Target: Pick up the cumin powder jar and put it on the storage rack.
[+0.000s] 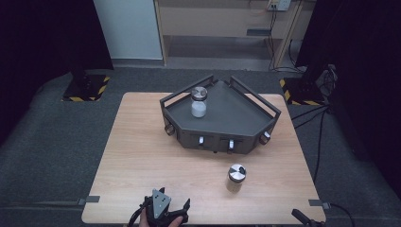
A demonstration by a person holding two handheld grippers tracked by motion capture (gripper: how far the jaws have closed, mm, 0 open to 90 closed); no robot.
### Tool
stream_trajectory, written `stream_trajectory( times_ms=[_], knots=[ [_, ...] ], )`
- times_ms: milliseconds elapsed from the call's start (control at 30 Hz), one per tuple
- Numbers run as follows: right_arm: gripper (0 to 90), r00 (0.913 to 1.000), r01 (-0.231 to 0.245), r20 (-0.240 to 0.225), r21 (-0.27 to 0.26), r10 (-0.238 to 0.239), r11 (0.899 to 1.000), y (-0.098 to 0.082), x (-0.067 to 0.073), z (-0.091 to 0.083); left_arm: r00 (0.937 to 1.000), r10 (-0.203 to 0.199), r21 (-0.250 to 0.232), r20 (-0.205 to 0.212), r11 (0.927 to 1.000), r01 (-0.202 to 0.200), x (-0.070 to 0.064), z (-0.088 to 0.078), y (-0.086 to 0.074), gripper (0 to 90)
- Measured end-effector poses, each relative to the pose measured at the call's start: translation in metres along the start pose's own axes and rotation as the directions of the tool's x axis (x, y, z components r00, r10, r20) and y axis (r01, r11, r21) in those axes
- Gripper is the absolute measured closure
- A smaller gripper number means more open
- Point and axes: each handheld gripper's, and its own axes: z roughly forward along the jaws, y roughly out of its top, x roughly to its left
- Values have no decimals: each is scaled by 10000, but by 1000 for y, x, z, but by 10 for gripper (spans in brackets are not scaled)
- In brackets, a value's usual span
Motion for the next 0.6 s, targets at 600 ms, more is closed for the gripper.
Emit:
stream_trajectory(
  times_ms=[600],
  knots=[
    [37,9993,346,-122,603,-340,9976,16,-7,34,10000,-21,-35,-40,10000,21,1,-1,0,40]
  ],
)
